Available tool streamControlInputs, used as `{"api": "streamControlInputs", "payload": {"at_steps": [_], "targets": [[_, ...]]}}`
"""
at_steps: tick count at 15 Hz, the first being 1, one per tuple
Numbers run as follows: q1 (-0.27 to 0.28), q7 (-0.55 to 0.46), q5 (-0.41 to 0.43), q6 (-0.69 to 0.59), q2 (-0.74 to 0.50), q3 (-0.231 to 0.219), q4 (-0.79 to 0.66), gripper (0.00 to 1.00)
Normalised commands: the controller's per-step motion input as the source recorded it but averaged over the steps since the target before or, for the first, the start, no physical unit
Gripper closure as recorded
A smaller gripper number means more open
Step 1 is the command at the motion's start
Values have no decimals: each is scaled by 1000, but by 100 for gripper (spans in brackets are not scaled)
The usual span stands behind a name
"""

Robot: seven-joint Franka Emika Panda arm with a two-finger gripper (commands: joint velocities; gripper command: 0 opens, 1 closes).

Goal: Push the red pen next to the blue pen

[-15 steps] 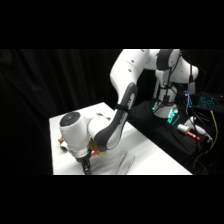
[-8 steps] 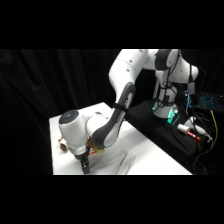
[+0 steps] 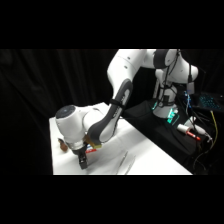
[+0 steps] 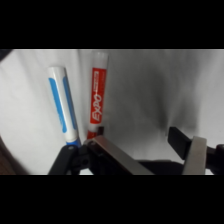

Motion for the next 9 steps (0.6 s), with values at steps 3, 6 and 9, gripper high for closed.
{"api": "streamControlInputs", "payload": {"at_steps": [3, 6, 9], "targets": [[1, -91, 20, -327, -471, 10, -214, 0], [9, -32, 12, -282, -507, 5, -226, 0], [30, 38, -27, -231, -495, -13, -237, 0]]}}
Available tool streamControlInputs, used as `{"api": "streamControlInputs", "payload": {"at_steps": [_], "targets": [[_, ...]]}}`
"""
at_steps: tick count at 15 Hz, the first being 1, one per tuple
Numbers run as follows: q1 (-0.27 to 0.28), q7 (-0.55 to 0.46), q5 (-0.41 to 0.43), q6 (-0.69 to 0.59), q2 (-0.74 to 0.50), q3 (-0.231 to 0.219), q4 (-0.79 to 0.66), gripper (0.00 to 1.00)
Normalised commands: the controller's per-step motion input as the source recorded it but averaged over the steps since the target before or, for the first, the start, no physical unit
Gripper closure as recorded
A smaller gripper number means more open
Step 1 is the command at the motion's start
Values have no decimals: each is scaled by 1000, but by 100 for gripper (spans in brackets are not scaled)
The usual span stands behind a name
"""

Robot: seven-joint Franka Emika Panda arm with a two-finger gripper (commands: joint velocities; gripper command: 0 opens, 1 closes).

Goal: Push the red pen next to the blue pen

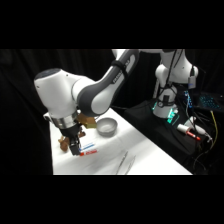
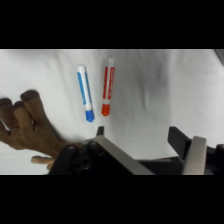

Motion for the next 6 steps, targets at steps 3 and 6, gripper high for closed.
{"api": "streamControlInputs", "payload": {"at_steps": [3, 6], "targets": [[35, 78, -61, -205, -442, -16, -233, 0], [20, 83, -66, -132, -346, 0, -210, 0]]}}
